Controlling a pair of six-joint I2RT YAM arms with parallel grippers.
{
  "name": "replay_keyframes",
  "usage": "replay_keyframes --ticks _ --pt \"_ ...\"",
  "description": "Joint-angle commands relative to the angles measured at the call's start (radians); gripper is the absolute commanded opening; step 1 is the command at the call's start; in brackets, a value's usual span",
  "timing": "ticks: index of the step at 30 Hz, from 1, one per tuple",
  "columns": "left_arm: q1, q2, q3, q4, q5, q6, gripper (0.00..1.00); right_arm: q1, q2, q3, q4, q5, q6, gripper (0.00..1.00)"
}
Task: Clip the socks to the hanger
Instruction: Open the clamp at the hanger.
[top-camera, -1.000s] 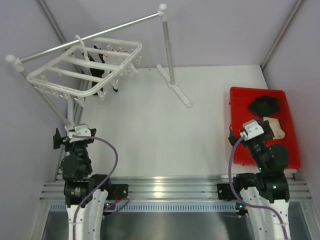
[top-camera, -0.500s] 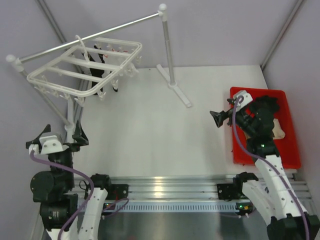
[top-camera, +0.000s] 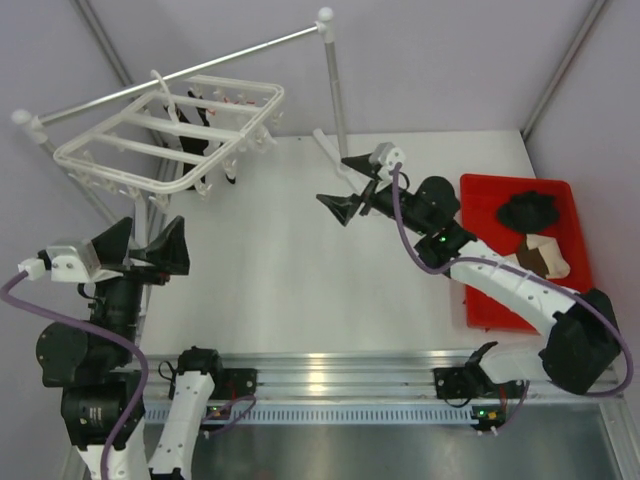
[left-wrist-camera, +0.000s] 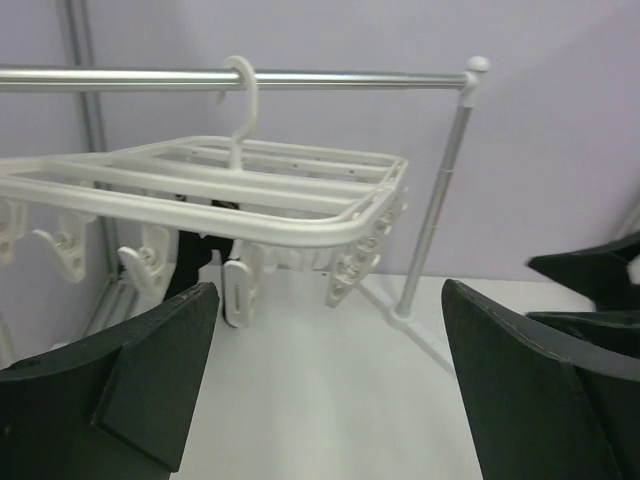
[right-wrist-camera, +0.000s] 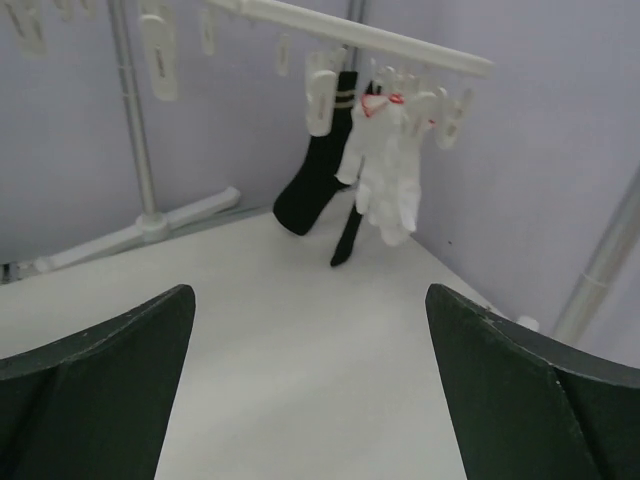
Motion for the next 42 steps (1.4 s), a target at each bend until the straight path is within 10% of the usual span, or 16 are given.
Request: replay_keyframes --ticks 1,30,42 --pt "0.006 0.035 0.042 0.084 0.163 -0.103 0.98 0.116 0.11 0.114 0.228 0.019 0.031 0.97" --pt "0.006 0.113 -0.059 0.356 0.3 -0.221 0.87 0.319 0.693 0.64 0.404 0.069 0.051 0.56" --pt "0.006 0.283 0.131 0.134 0.38 -0.092 0.84 0.317 0.635 0.657 0.247 0.072 0.023 0.1"
